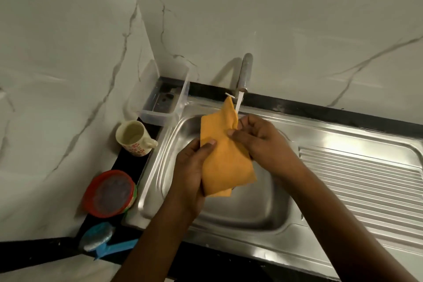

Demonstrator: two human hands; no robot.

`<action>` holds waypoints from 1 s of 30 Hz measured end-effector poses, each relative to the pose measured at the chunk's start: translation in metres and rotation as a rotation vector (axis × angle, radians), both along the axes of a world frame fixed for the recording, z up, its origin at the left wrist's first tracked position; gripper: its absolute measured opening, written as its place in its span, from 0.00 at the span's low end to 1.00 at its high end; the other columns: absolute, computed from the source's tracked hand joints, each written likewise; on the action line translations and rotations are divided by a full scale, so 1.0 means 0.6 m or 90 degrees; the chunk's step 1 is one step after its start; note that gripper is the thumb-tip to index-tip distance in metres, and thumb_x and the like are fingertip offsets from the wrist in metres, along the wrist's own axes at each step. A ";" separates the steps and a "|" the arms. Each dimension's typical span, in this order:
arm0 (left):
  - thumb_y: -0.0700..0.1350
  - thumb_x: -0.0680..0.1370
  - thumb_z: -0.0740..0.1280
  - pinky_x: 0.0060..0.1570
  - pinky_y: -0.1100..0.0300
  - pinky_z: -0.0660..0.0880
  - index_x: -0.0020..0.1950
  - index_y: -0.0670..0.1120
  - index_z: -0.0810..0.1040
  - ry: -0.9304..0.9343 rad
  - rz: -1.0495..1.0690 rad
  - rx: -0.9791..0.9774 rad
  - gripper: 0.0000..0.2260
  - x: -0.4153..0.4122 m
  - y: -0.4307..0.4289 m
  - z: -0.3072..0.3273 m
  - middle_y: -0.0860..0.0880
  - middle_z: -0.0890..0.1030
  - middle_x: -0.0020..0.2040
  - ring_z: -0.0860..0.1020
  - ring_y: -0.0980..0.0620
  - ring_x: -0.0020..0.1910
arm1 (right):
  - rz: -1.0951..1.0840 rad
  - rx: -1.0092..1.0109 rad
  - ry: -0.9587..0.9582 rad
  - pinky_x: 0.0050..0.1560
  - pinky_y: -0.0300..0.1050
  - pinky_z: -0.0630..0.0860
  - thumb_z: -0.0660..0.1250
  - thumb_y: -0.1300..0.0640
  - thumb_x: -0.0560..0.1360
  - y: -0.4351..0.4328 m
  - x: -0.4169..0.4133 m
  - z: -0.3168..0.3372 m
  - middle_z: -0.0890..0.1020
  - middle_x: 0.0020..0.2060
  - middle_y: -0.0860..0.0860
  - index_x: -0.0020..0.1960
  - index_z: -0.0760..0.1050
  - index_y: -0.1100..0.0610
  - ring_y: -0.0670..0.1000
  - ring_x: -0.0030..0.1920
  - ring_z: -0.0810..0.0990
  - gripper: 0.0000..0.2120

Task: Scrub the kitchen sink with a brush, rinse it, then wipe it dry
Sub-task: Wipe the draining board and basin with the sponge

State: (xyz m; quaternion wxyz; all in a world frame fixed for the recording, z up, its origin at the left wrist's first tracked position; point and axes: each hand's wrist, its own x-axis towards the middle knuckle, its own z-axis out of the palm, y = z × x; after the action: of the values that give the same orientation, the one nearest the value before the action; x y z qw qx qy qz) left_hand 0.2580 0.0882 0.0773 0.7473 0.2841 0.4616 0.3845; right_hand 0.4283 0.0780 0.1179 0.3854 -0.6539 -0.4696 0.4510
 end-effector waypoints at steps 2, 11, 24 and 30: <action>0.46 0.80 0.70 0.57 0.34 0.81 0.66 0.48 0.81 0.031 0.011 -0.011 0.14 0.008 -0.012 -0.006 0.43 0.86 0.59 0.84 0.38 0.58 | -0.039 -0.042 0.046 0.43 0.49 0.85 0.74 0.50 0.78 -0.032 0.011 -0.030 0.86 0.48 0.51 0.57 0.76 0.56 0.51 0.45 0.86 0.14; 0.45 0.83 0.66 0.56 0.38 0.82 0.67 0.54 0.80 0.088 -0.083 -0.030 0.13 0.044 -0.024 -0.017 0.48 0.86 0.59 0.85 0.41 0.57 | -0.156 -0.199 0.364 0.56 0.49 0.81 0.73 0.50 0.78 -0.088 0.024 -0.108 0.86 0.58 0.51 0.65 0.78 0.52 0.53 0.57 0.86 0.17; 0.45 0.86 0.61 0.67 0.49 0.76 0.76 0.47 0.73 0.131 -0.058 0.040 0.18 0.122 0.257 -0.149 0.45 0.75 0.74 0.76 0.45 0.69 | -0.224 -0.121 0.352 0.62 0.59 0.81 0.71 0.56 0.79 -0.111 0.045 -0.141 0.87 0.58 0.50 0.67 0.77 0.52 0.53 0.58 0.86 0.17; 0.47 0.84 0.64 0.61 0.46 0.78 0.73 0.44 0.76 0.027 -0.041 -0.030 0.18 0.164 0.321 -0.165 0.45 0.78 0.72 0.77 0.44 0.69 | -0.229 -0.121 0.338 0.64 0.59 0.81 0.71 0.55 0.79 -0.099 0.040 -0.146 0.86 0.59 0.49 0.68 0.77 0.50 0.52 0.59 0.86 0.18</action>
State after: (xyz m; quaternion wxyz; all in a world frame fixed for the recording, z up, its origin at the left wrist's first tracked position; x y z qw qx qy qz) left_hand 0.3564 0.2810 -0.0219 0.7559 0.2891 0.4770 0.3427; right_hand 0.4523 0.0185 0.0303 0.5050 -0.6191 -0.1852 0.5723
